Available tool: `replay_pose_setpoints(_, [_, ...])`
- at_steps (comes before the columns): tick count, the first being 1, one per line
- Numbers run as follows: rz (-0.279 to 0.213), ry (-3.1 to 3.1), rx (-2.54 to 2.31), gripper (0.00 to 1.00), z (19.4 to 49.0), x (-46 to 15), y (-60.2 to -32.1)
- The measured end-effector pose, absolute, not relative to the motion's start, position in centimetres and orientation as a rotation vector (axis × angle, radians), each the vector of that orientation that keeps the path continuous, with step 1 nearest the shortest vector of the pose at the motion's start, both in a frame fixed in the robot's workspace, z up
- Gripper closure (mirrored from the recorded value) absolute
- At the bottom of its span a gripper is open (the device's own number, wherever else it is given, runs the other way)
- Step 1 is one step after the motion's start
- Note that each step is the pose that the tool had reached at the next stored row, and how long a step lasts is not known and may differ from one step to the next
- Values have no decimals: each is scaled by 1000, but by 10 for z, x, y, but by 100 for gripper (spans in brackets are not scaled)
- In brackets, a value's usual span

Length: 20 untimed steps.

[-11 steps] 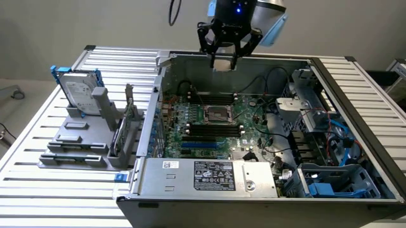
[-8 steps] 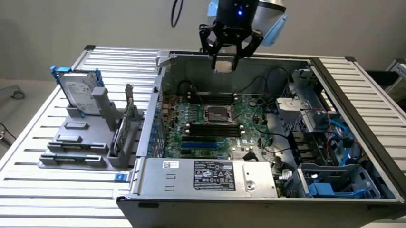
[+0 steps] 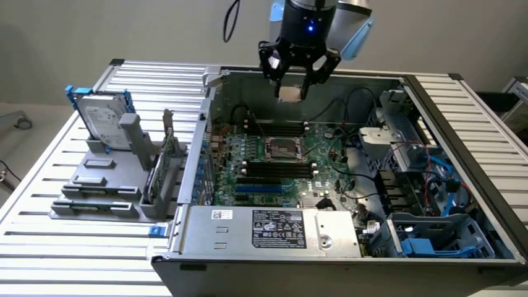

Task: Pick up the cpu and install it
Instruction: 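Pick up the cpu and move it towards the insertion slot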

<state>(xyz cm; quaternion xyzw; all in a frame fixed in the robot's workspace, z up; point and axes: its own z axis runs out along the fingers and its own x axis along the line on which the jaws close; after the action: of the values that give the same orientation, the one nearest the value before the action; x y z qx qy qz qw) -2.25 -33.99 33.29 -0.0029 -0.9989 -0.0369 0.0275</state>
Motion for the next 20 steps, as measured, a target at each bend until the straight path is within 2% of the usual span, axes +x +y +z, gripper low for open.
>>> replay_pose_setpoints(20, [-110, -3083, 1, 45, 304, -21, -341])
